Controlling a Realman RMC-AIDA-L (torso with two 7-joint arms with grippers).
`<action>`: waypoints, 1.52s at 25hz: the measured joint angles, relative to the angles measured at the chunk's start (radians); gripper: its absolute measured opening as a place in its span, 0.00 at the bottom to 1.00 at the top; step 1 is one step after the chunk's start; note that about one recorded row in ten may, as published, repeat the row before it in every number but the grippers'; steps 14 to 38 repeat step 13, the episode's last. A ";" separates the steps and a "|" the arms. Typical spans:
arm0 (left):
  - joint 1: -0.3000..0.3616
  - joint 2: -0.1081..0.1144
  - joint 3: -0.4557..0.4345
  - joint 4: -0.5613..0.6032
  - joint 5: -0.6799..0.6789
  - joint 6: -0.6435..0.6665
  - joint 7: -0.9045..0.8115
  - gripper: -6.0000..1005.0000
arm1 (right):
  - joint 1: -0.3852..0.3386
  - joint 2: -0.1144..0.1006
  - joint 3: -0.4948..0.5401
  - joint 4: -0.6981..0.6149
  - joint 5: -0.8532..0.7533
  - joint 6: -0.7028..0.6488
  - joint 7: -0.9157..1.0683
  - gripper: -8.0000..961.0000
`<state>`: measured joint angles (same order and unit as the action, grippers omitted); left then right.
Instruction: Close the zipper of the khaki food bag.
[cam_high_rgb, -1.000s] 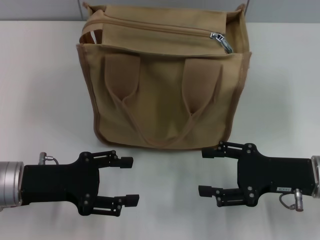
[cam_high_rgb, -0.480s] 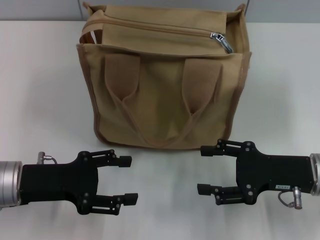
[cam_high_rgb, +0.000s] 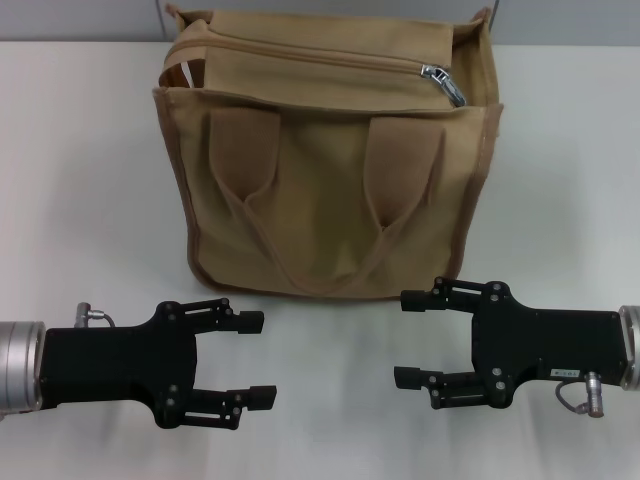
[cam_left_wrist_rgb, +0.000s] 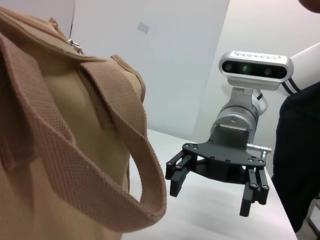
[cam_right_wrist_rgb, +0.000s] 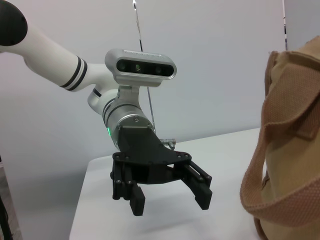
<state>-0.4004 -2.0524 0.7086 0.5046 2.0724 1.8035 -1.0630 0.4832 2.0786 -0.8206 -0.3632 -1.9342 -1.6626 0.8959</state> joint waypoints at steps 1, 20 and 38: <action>0.000 0.000 0.000 0.000 0.000 0.000 0.000 0.83 | 0.000 0.000 0.000 0.000 0.000 0.000 0.000 0.84; 0.002 0.005 0.000 0.000 -0.003 0.000 0.000 0.83 | 0.001 0.000 0.000 0.001 0.000 0.011 0.001 0.84; 0.002 0.005 0.000 0.000 -0.003 0.000 0.000 0.83 | 0.001 0.000 0.000 0.001 0.000 0.011 0.001 0.84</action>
